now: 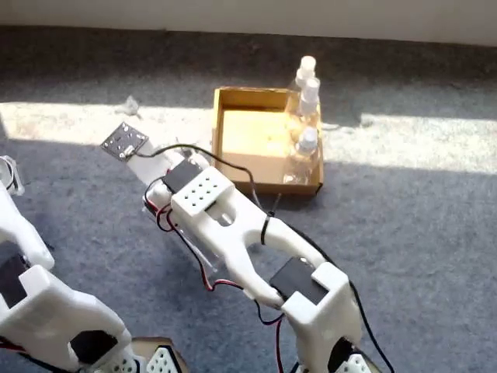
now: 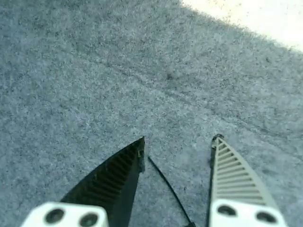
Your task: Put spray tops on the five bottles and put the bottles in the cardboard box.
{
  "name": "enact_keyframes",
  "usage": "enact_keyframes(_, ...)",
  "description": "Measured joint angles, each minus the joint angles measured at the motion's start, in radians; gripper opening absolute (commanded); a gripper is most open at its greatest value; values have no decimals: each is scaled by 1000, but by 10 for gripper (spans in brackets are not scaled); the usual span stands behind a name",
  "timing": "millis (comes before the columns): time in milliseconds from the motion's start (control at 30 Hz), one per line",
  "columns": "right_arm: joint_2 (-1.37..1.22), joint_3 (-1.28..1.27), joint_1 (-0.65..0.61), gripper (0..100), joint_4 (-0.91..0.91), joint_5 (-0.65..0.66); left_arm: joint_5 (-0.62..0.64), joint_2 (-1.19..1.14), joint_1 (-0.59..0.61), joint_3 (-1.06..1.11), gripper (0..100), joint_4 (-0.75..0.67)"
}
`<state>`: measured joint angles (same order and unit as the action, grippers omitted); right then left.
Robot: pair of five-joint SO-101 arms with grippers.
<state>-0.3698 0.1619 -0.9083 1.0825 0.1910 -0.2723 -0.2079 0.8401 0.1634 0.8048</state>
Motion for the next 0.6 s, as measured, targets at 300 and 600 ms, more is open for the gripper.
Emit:
enact_keyframes(300, -9, 31, 60, 206, -12, 0, 0, -18, 0, -2, 217, 0)
enact_keyframes(600, -12, 71, 77, 206, -63, 0, 0, -18, 0, -2, 217, 0)
